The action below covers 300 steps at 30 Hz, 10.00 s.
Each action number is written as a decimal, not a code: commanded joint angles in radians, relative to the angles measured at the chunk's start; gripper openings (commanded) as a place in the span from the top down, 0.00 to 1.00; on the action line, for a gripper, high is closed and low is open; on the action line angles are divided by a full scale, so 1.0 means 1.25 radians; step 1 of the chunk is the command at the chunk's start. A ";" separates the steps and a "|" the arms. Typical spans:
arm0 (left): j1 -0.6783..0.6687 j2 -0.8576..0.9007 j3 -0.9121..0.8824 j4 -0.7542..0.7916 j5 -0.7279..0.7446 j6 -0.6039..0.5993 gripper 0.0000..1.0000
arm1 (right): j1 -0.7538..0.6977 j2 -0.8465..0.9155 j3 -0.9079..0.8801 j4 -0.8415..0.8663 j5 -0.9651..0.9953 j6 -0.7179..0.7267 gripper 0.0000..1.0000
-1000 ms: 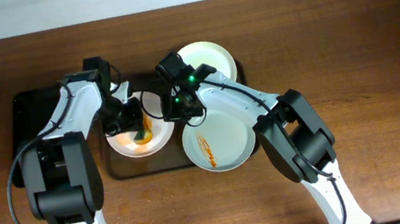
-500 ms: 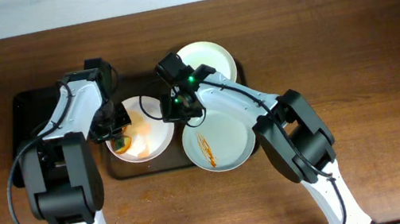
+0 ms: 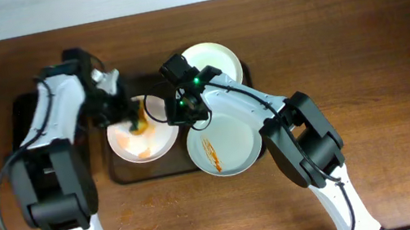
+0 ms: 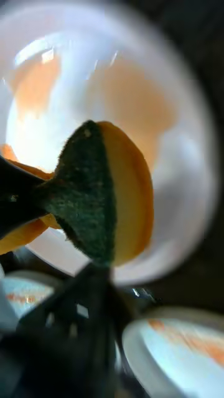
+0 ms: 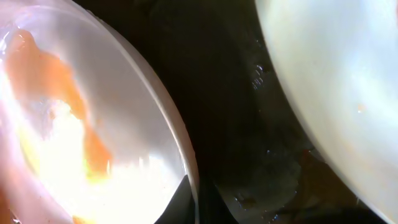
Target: Clean dirty plates on tray and stack at the side
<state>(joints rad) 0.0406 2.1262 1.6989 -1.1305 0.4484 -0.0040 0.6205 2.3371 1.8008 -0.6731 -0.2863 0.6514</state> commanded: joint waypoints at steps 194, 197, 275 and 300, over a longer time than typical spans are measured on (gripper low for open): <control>0.003 0.004 0.108 -0.032 -0.107 -0.008 0.99 | 0.021 -0.161 -0.269 0.172 0.131 0.160 0.96; -0.018 0.004 0.104 -0.061 -0.169 -0.008 0.99 | 0.021 -0.156 -0.269 0.177 0.112 0.155 0.96; -0.039 0.004 -0.213 0.161 0.034 0.117 0.99 | -0.020 -0.097 -0.269 0.265 -0.015 0.137 0.96; -0.146 0.005 -0.135 0.174 -0.046 0.034 0.99 | -0.021 -0.097 -0.269 0.249 -0.057 0.141 0.96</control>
<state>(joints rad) -0.1326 2.1246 1.5543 -0.9161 0.1562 -0.0441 0.5900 2.1834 1.4681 -0.3553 -0.3424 0.8303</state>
